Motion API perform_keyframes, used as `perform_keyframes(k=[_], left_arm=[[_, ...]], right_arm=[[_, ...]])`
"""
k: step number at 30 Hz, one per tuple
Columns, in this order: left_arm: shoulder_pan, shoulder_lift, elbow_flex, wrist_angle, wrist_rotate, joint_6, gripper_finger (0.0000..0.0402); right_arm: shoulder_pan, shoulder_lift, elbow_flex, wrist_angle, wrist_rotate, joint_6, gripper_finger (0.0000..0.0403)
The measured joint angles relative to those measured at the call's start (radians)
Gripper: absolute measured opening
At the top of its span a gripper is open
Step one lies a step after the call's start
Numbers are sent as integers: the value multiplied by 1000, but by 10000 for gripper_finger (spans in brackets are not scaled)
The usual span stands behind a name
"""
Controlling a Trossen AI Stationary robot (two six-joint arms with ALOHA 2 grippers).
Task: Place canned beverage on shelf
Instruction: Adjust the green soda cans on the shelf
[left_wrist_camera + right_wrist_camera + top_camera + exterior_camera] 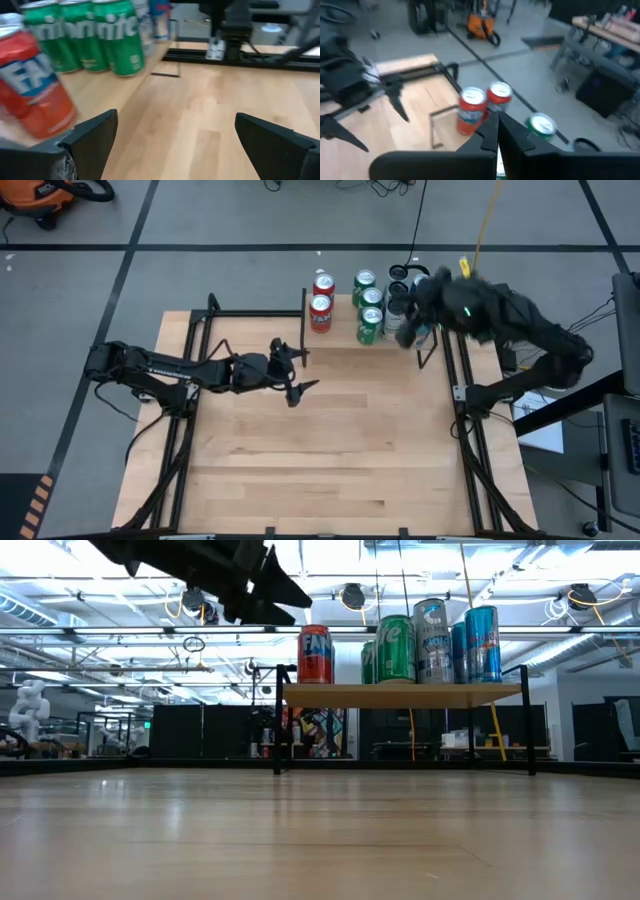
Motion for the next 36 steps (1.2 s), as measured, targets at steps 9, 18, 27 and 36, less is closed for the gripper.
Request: perform_keyframes(k=[9, 18, 27, 36], left_arm=[[26, 120, -98, 332, -76, -1, 398], [52, 307, -100, 343, -93, -34, 398], [56, 380, -100, 388, -114, -55, 398], [56, 382, -100, 378, -115, -55, 398]], right_arm=[[-305, 480, 582, -580, -321, -69, 0], [-459, 602, 605, -615, -411, -142, 0], [-501, 658, 606, -587, -420, -174, 0], [-511, 708, 606, -579, -423, -180, 0]])
